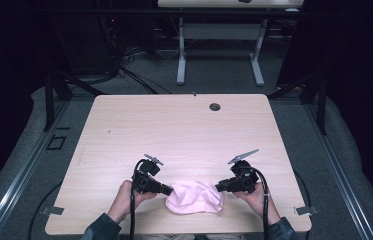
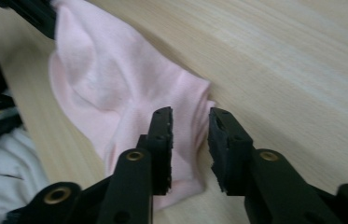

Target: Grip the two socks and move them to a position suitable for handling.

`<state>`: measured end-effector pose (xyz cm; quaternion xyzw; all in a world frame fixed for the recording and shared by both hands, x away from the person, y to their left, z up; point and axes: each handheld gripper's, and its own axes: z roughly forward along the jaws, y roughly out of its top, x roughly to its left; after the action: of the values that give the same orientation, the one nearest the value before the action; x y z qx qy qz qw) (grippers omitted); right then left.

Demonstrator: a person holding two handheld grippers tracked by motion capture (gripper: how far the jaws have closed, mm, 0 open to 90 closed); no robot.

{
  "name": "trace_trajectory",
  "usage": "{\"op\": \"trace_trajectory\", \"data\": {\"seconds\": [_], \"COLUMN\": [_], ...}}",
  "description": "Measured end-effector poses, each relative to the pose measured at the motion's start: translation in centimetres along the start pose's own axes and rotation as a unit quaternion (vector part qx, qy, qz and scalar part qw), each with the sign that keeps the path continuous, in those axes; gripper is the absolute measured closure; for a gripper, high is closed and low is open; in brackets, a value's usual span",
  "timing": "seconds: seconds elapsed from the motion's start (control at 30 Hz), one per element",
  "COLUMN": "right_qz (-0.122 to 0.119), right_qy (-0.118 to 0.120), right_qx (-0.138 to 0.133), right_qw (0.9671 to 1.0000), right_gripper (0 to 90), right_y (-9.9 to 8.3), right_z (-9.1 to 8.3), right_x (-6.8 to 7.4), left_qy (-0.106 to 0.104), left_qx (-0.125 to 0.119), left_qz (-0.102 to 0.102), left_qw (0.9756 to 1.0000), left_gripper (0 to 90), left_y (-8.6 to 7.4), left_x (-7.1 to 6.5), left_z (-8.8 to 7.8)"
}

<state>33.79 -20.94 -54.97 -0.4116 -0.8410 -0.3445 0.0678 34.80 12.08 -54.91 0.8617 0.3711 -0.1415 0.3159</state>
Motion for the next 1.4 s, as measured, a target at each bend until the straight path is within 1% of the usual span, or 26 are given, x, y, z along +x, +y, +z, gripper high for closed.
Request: {"op": "trace_trajectory", "data": {"seconds": [0.03, 0.1, 0.17, 0.23, 0.3, 0.33, 0.37, 0.43, 0.5, 0.57, 0.6, 0.7, 0.77, 0.8, 0.93, 0.97, 1.03, 1.07, 1.1, 1.13, 1.17, 1.23, 1.3, 1.33, 1.37, 1.4], "right_qz": [0.009, 0.005, -0.001, -0.019, -0.045, -0.053, -0.066, -0.077, -0.079, -0.081, -0.084, -0.085, -0.084, -0.085, -0.088, -0.088, -0.087, -0.088, -0.087, -0.084, -0.085, -0.088, -0.088, -0.092, -0.091, -0.095], "right_qy": [0.009, 0.005, -0.009, -0.024, -0.052, -0.052, -0.065, -0.081, -0.089, -0.09, -0.098, -0.104, -0.105, -0.111, -0.111, -0.107, -0.1, -0.098, -0.096, -0.095, -0.102, -0.101, -0.118, -0.116, -0.119, -0.13], "right_qx": [-0.009, -0.009, -0.002, 0.003, 0.013, 0.01, 0.009, 0.012, 0.002, -0.006, -0.008, -0.027, -0.031, -0.042, -0.051, -0.057, -0.055, -0.047, -0.041, -0.031, -0.013, 0.001, 0.01, 0.015, 0.014, 0.013], "right_qw": [0.9999, 0.9999, 1.0, 0.9995, 0.9975, 0.9972, 0.9957, 0.9936, 0.9929, 0.9927, 0.9916, 0.9906, 0.9904, 0.9893, 0.9885, 0.9888, 0.9896, 0.9901, 0.9907, 0.9915, 0.9911, 0.991, 0.989, 0.9889, 0.9887, 0.9868], "right_gripper": [64.5, 59.9, 59.5, 65.0, 73.3, 78.8, 82.8, 85.4, 86.9, 87.2, 87.2, 87.3, 87.3, 87.6, 87.7, 87.7, 87.7, 87.7, 87.7, 87.7, 87.6, 87.6, 87.5, 87.5, 87.4, 87.2], "right_y": [-0.2, -0.4, -0.5, -0.7, -0.9, -1.0, -1.1, -1.2, -1.3, -1.3, -1.2, -1.1, -1.1, -1.2, -1.5, -1.5, -1.6, -1.6, -1.6, -1.7, -1.7, -1.9, -2.0, -2.1, -2.2, -2.3], "right_z": [0.1, 0.1, 0.4, 0.6, 0.9, 1.1, 1.2, 1.4, 1.2, 0.6, 0.2, -1.3, -1.8, -2.8, -4.8, -5.2, -5.5, -5.3, -4.7, -4.0, -3.2, -1.7, -0.5, -0.2, 0.2, 0.5], "right_x": [-0.1, -0.2, -0.1, 0.5, 1.3, 1.7, 2.0, 2.5, 2.9, 3.2, 3.4, 4.0, 4.3, 4.8, 6.1, 6.4, 6.6, 6.6, 6.3, 6.0, 5.7, 5.0, 4.6, 4.3, 4.2, 4.1], "left_qy": [0.0, 0.0, 0.005, 0.005, 0.008, 0.009, 0.01, 0.013, 0.016, 0.018, 0.02, 0.016, 0.015, 0.009, -0.025, -0.028, -0.029, -0.027, -0.027, -0.025, -0.021, -0.009, -0.004, 0.011, 0.005, 0.008], "left_qx": [-0.002, -0.006, -0.007, -0.011, -0.014, -0.014, -0.014, -0.018, -0.021, -0.021, -0.025, -0.028, -0.03, -0.029, -0.021, -0.018, -0.002, 0.009, 0.009, 0.021, 0.026, 0.04, 0.05, 0.056, 0.057, 0.06], "left_qz": [-0.001, -0.003, 0.001, 0.0, 0.002, 0.003, 0.005, 0.006, 0.013, 0.021, 0.025, 0.037, 0.037, 0.043, 0.044, 0.041, 0.036, 0.034, 0.034, 0.018, 0.012, 0.007, 0.003, 0.006, 0.005, 0.004], "left_qw": [1.0, 1.0, 1.0, 0.9999, 0.9999, 0.9999, 0.9998, 0.9997, 0.9996, 0.9994, 0.9992, 0.9988, 0.9988, 0.9986, 0.9985, 0.9986, 0.9989, 0.999, 0.999, 0.9993, 0.9994, 0.9991, 0.9987, 0.9983, 0.9984, 0.9982], "left_gripper": [84.0, 83.2, 82.9, 82.7, 82.7, 82.7, 82.9, 83.3, 84.3, 85.0, 85.1, 85.4, 86.4, 86.6, 87.4, 87.6, 87.8, 87.8, 87.8, 87.8, 87.8, 87.8, 87.7, 87.5, 87.2, 87.1], "left_y": [0.0, 0.0, 0.0, 0.0, 0.0, 0.0, -0.1, -0.1, -0.1, 0.0, 0.0, 0.2, 0.2, 0.3, 0.2, 0.1, 0.0, -0.1, -0.1, -0.2, -0.3, -0.3, -0.4, -0.3, -0.3, -0.3], "left_x": [0.0, 0.1, 0.1, 0.0, -0.1, -0.1, -0.2, -0.4, -0.7, -1.0, -1.2, -1.8, -2.1, -2.5, -3.2, -3.4, -3.2, -2.8, -2.8, -1.9, -1.5, -0.7, -0.1, 0.0, 0.2, 0.3], "left_z": [0.0, 0.1, 0.0, 0.0, -0.1, -0.1, -0.1, -0.2, -0.4, -0.7, -0.9, -1.4, -1.6, -2.0, -2.7, -2.7, -2.6, -2.4, -2.4, -1.7, -1.4, -0.6, -0.1, 0.1, 0.3, 0.4]}}
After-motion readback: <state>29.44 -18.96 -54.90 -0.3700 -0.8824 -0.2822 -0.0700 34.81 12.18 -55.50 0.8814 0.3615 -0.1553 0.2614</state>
